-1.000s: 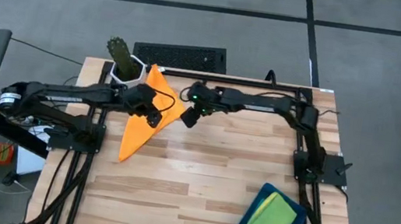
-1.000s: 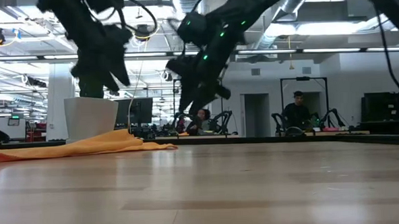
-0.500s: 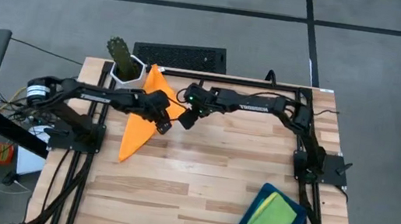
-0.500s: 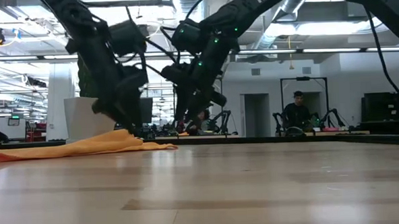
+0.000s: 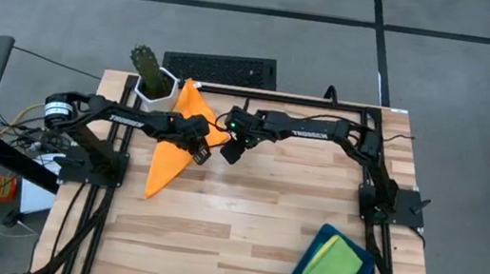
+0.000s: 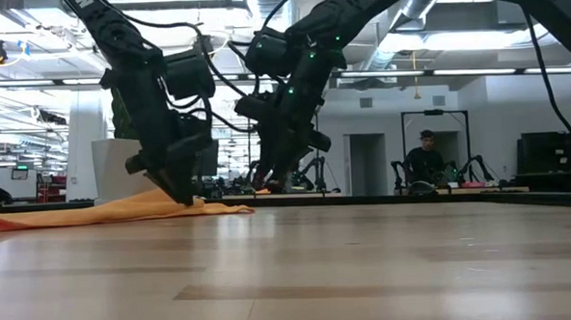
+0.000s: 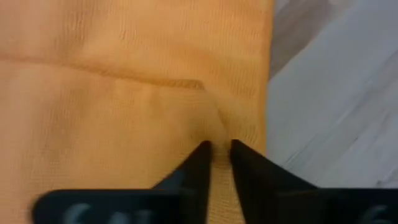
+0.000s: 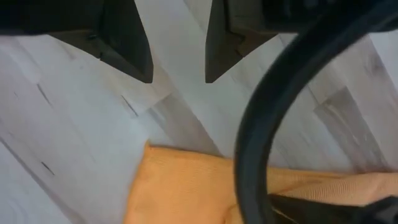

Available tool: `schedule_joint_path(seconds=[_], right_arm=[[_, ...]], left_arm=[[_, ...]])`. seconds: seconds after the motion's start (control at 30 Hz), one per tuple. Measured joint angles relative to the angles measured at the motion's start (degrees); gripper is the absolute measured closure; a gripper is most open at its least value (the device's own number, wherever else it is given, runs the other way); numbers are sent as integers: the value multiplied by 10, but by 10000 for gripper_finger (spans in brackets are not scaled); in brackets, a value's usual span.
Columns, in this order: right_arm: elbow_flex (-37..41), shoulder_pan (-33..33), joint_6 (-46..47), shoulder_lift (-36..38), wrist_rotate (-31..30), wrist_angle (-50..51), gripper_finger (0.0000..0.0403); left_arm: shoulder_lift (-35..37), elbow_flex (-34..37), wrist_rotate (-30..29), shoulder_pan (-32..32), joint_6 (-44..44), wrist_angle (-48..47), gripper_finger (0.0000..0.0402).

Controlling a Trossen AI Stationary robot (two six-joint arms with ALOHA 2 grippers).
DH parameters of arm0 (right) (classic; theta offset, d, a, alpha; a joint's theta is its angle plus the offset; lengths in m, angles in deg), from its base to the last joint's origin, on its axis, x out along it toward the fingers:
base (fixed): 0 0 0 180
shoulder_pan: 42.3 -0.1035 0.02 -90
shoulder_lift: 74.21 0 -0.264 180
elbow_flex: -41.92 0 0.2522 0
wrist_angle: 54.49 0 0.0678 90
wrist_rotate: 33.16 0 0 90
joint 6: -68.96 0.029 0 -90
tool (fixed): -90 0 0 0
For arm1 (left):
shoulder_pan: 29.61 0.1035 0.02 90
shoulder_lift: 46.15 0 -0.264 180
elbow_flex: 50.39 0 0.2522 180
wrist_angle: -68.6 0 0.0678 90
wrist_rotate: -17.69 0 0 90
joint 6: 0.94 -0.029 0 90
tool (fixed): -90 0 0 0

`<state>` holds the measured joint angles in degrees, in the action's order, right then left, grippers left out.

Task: Fold microfiber towels
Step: Fold the orange microfiber towel

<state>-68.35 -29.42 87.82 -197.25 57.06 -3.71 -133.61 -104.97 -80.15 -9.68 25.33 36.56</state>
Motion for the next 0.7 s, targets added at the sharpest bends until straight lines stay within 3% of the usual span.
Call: schedule_joint_path(seconds=[0.1,0.3,0.47,0.7], right_arm=[[0,-3,-4,1,1,1,233],[0,-10,-9,1,12,-2,233],[0,-18,-23,1,14,-21,233],[0,-34,-75,1,42,-84,233]], left_arm=[[16,0,12,0,22,-2,392],[84,-27,52,0,58,-61,400],[183,-59,85,-4,95,-168,401],[342,-72,52,-7,170,-362,401]])
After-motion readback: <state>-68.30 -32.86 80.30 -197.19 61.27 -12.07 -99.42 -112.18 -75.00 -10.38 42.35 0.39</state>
